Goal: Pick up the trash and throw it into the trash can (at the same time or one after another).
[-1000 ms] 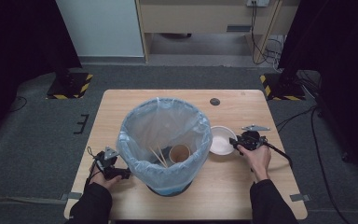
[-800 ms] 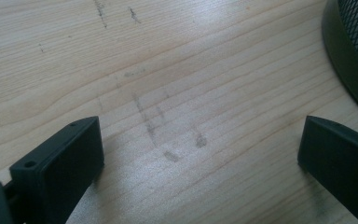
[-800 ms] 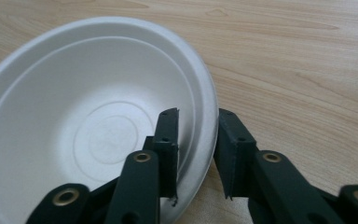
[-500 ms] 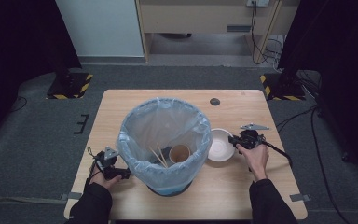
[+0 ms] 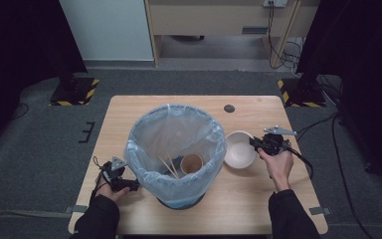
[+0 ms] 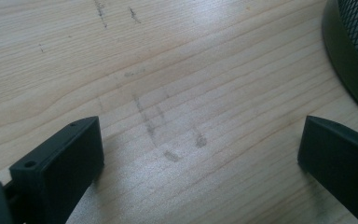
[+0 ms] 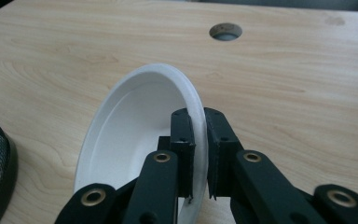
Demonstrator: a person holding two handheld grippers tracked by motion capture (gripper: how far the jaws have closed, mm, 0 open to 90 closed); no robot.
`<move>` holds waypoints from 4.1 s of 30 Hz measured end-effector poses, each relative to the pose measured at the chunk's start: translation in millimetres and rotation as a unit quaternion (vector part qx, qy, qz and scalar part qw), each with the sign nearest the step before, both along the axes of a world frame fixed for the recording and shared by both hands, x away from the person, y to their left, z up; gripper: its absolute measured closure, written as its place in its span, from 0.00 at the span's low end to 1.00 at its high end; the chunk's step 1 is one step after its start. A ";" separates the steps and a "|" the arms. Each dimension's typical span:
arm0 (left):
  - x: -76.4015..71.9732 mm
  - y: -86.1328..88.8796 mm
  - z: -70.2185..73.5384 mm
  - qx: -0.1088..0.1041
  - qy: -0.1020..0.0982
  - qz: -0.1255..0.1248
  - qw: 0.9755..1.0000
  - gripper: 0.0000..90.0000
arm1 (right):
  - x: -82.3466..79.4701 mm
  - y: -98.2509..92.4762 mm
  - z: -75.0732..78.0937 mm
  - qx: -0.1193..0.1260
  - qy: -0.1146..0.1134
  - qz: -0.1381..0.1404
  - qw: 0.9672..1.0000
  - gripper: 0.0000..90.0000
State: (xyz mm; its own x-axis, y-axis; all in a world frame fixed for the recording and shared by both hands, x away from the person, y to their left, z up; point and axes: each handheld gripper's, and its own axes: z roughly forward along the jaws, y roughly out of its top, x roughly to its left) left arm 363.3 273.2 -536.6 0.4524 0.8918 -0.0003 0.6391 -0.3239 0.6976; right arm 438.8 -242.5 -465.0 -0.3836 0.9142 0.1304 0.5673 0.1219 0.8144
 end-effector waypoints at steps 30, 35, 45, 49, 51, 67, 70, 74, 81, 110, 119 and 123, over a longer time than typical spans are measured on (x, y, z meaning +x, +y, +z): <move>0.0 0.0 0.0 0.000 0.000 0.000 1.000 0.00 | -25.0 -29.1 76.3 0.115 -0.153 -0.053 0.980 0.93; 0.0 0.0 0.0 0.000 0.000 0.000 1.000 0.00 | -31.1 -32.0 88.7 0.130 -0.181 -0.058 0.973 0.93; 0.0 0.0 0.0 0.000 0.000 0.000 1.000 0.00 | -40.6 -32.7 106.5 0.158 -0.222 -0.057 0.961 0.93; 0.0 0.0 0.0 0.000 0.000 0.000 1.000 0.00 | -44.4 -35.0 112.5 0.170 -0.234 -0.060 0.955 0.93; 0.0 0.0 0.0 0.000 0.000 0.000 1.000 0.00 | -46.6 -35.8 115.9 0.176 -0.241 -0.058 0.953 0.93; 0.0 0.0 0.0 0.000 0.000 0.000 1.000 0.00 | -64.0 -31.0 143.6 0.215 -0.289 -0.031 0.932 0.93; 0.0 0.0 0.0 0.000 0.000 0.000 1.000 0.00 | -70.4 -28.2 152.9 0.225 -0.304 -0.019 0.925 0.93; 0.0 0.0 0.0 0.000 0.000 0.000 1.000 0.00 | -75.4 -24.8 159.5 0.231 -0.313 -0.009 0.921 0.93; 0.0 0.0 0.0 0.000 0.000 0.000 1.000 0.00 | -83.1 -16.3 169.9 0.246 -0.322 0.020 0.914 0.93; 0.0 0.0 0.0 0.000 0.000 0.000 1.000 0.00 | -102.1 52.4 187.5 0.267 -0.319 0.132 0.900 0.93; 0.0 0.0 0.0 0.000 0.000 0.000 1.000 0.00 | -100.1 84.1 185.4 0.257 -0.304 0.167 0.902 0.93; 0.0 0.0 0.0 0.000 0.000 0.000 1.000 0.00 | -98.9 98.8 180.6 0.247 -0.293 0.183 0.905 0.93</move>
